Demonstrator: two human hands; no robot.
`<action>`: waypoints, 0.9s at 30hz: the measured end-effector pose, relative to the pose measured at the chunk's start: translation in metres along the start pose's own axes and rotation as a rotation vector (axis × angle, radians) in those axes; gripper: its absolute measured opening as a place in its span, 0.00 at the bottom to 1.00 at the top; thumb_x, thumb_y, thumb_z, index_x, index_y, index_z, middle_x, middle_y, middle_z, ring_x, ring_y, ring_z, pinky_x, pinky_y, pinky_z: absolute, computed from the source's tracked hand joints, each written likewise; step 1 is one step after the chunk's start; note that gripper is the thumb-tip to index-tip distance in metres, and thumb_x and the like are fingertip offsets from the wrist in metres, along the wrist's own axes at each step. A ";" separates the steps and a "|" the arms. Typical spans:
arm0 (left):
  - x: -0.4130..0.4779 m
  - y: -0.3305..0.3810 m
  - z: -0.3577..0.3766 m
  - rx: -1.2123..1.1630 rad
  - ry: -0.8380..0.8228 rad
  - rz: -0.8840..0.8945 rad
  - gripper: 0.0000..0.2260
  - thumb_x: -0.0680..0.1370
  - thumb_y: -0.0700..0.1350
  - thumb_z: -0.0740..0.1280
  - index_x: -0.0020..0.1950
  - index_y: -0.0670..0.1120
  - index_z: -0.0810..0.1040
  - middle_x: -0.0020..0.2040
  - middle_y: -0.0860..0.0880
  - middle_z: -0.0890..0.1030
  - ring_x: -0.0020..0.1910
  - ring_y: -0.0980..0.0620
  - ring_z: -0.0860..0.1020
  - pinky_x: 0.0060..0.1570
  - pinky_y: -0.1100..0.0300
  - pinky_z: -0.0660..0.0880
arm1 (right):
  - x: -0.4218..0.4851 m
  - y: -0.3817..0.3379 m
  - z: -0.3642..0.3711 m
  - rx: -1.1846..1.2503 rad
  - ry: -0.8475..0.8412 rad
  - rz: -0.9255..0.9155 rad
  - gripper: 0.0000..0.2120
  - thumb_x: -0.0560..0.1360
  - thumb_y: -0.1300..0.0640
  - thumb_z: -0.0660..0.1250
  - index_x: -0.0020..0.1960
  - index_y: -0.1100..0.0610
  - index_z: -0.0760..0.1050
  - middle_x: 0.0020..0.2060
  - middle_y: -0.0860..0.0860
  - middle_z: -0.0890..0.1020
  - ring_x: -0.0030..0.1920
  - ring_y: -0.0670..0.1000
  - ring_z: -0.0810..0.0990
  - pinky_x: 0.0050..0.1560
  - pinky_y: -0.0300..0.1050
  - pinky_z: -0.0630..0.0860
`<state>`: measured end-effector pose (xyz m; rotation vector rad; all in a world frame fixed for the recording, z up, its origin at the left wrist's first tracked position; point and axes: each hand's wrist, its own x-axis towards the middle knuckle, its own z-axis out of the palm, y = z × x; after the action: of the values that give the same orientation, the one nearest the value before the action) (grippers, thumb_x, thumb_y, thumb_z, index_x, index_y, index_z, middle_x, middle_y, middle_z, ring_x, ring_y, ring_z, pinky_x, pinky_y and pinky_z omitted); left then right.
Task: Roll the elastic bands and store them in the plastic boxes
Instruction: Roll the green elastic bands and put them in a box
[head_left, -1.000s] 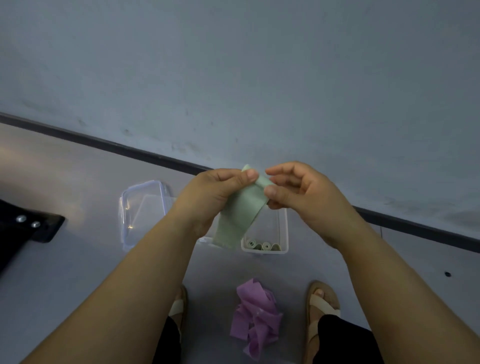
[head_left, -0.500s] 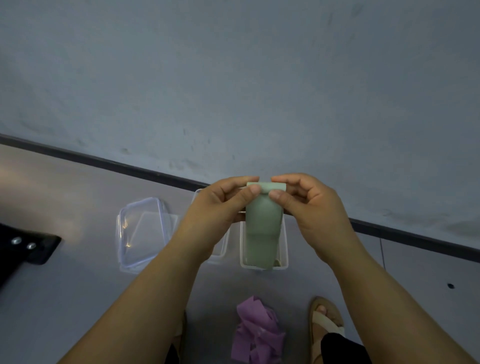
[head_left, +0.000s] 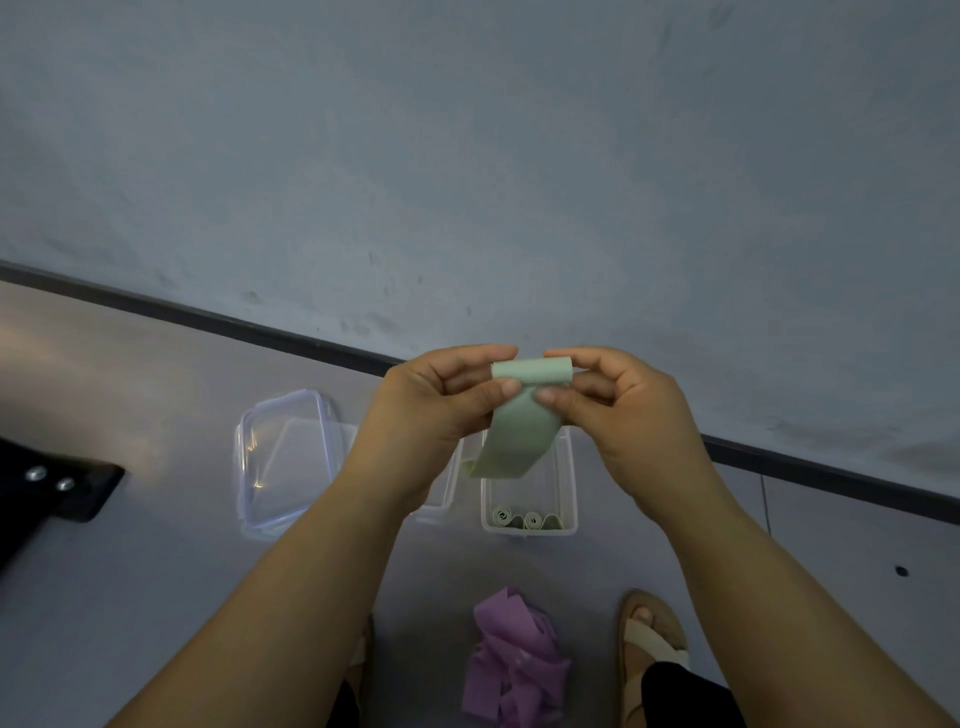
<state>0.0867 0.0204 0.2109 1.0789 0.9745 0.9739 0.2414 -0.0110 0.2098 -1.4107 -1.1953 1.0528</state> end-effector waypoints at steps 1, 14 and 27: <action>0.000 0.000 0.000 -0.002 0.001 0.006 0.10 0.71 0.33 0.68 0.46 0.47 0.81 0.38 0.51 0.85 0.39 0.56 0.83 0.45 0.59 0.81 | 0.000 0.000 0.000 0.016 -0.004 0.003 0.12 0.70 0.63 0.71 0.48 0.47 0.77 0.39 0.46 0.84 0.41 0.43 0.83 0.47 0.37 0.80; -0.001 -0.001 0.002 0.046 0.018 0.096 0.12 0.71 0.30 0.68 0.45 0.47 0.81 0.37 0.52 0.85 0.38 0.57 0.83 0.39 0.66 0.78 | 0.000 0.000 -0.002 0.155 -0.088 0.055 0.13 0.68 0.52 0.68 0.52 0.46 0.76 0.34 0.44 0.83 0.40 0.43 0.82 0.46 0.40 0.80; -0.004 -0.004 0.011 -0.047 -0.048 -0.081 0.07 0.74 0.42 0.67 0.51 0.47 0.81 0.42 0.51 0.84 0.42 0.56 0.82 0.45 0.62 0.80 | 0.003 0.003 -0.001 0.250 0.036 0.061 0.10 0.71 0.65 0.68 0.46 0.50 0.78 0.41 0.50 0.84 0.42 0.48 0.83 0.48 0.48 0.80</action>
<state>0.0963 0.0132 0.2099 1.0121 0.9448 0.8965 0.2430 -0.0079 0.2065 -1.2706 -0.9629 1.1707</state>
